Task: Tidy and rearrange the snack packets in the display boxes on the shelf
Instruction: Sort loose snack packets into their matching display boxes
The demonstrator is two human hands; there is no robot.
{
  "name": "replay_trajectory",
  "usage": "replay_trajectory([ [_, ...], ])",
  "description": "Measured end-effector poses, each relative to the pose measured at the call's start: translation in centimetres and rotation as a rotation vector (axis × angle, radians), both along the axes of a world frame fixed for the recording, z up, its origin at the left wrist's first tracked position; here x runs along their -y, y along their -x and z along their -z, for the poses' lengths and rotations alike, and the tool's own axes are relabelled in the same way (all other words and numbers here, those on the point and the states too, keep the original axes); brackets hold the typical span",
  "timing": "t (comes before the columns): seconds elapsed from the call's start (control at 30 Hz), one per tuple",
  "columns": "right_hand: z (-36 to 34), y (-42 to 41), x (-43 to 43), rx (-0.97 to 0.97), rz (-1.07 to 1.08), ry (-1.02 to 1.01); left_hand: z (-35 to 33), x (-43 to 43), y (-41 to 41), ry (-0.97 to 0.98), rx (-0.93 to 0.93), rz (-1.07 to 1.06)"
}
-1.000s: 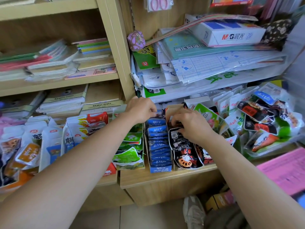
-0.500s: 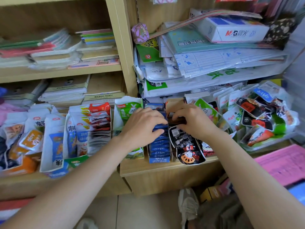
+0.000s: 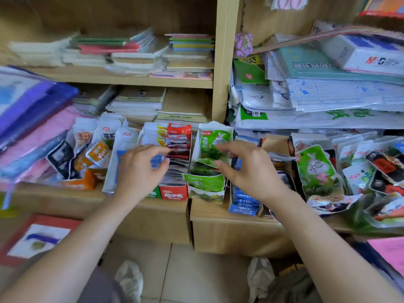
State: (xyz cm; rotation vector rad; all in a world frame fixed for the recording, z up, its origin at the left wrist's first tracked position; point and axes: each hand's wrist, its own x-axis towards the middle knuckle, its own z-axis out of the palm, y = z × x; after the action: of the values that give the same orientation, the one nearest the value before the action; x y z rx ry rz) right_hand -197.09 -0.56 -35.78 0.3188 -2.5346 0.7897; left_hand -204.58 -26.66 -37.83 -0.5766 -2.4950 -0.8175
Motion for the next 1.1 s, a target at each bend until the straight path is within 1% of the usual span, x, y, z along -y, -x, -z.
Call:
replay_trajectory([
  [0.03,-0.1,0.6,1.3,0.009,-0.016,-0.022,0.1,1.1,0.8,0.033,0.008,-0.06],
  [0.1,0.0,2.2,3.6,0.038,-0.044,-0.083,0.4,2.7,2.4,0.162,0.039,-0.12],
  [0.2,0.4,4.5,6.7,0.093,-0.087,-0.211,0.7,4.4,4.3,0.366,0.104,-0.107],
  [0.27,0.9,5.8,8.2,0.14,-0.112,-0.302,1.1,5.1,4.9,0.42,0.116,-0.073],
  [0.4,1.8,7.5,10.1,0.176,-0.114,-0.516,2.2,5.7,5.4,0.47,0.064,-0.048],
  [0.57,1.7,8.6,10.4,0.166,-0.096,-0.581,2.3,7.3,6.9,0.323,0.015,-0.078],
  [0.73,1.8,8.8,10.6,0.174,-0.093,-0.581,2.0,7.6,6.4,0.252,0.082,-0.062],
  [0.9,1.6,8.5,10.9,0.185,-0.067,-0.59,2.4,6.8,5.9,0.169,0.093,-0.114],
  [1.1,0.8,8.8,11.9,0.186,-0.023,-0.608,2.4,6.8,5.5,0.002,0.145,-0.164],
])
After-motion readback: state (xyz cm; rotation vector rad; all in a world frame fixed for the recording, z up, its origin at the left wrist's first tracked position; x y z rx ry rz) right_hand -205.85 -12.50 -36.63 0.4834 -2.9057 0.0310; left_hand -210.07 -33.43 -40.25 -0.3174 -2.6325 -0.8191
